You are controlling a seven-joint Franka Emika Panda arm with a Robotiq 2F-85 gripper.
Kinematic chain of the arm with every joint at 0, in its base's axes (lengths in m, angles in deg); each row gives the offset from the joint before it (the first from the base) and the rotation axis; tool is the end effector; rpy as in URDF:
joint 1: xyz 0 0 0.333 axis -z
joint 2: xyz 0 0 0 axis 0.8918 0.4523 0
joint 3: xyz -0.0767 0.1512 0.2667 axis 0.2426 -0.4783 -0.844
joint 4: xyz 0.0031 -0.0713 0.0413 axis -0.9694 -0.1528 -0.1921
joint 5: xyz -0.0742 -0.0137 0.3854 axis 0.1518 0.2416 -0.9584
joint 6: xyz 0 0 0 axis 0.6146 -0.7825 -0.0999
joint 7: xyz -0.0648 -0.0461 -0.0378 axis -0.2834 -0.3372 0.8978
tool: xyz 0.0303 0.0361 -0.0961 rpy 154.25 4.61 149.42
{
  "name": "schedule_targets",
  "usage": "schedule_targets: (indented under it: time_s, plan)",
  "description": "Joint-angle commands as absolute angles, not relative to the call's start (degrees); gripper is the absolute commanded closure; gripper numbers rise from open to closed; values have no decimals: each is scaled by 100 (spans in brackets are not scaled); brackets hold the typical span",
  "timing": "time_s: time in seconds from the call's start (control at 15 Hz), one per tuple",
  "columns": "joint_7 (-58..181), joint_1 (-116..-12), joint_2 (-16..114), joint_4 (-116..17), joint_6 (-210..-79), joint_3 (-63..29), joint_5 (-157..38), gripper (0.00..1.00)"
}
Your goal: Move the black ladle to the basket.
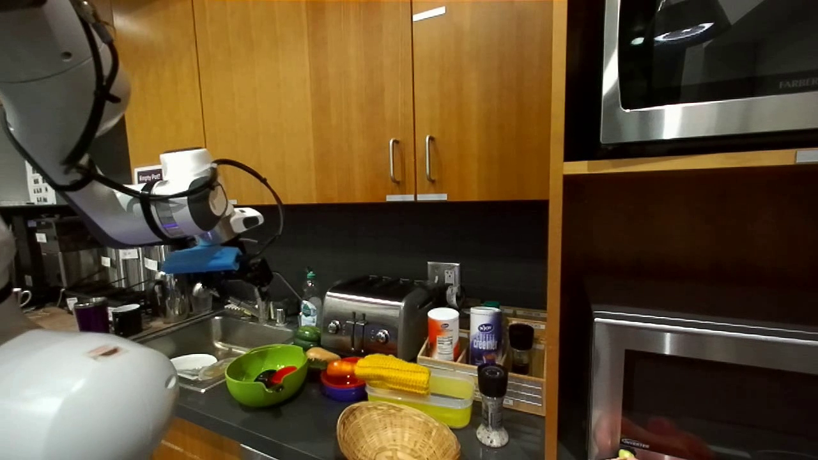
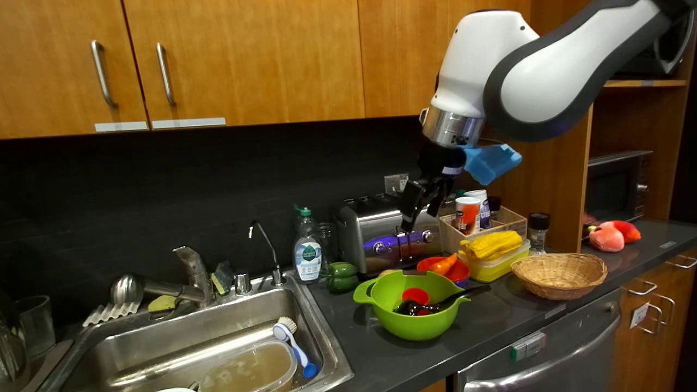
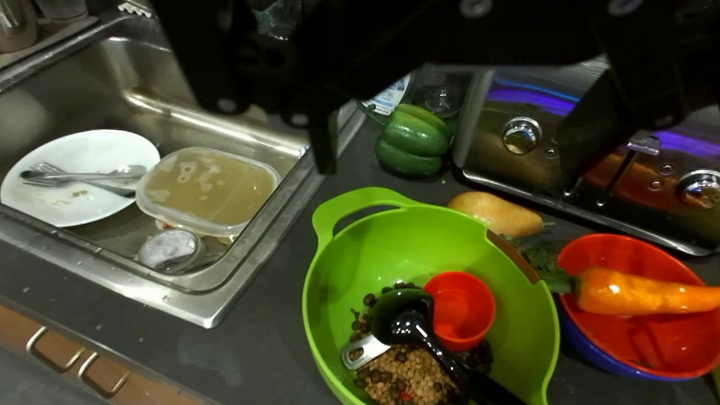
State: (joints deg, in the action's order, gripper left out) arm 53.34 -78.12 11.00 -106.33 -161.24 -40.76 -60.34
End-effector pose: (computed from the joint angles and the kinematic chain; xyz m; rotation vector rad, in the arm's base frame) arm 0.3603 0.2520 0.4128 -2.9959 -0.6316 -0.6394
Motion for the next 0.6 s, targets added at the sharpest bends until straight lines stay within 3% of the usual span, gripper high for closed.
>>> schedule_targets:
  time_s: [0.0, 0.53]
  plan:
    - [5114, -7457, 1238, -10428, -15996, -4151, -5673, 0]
    - [5252, -7262, 2659, -9053, -14086, -3740, -5943, 0]
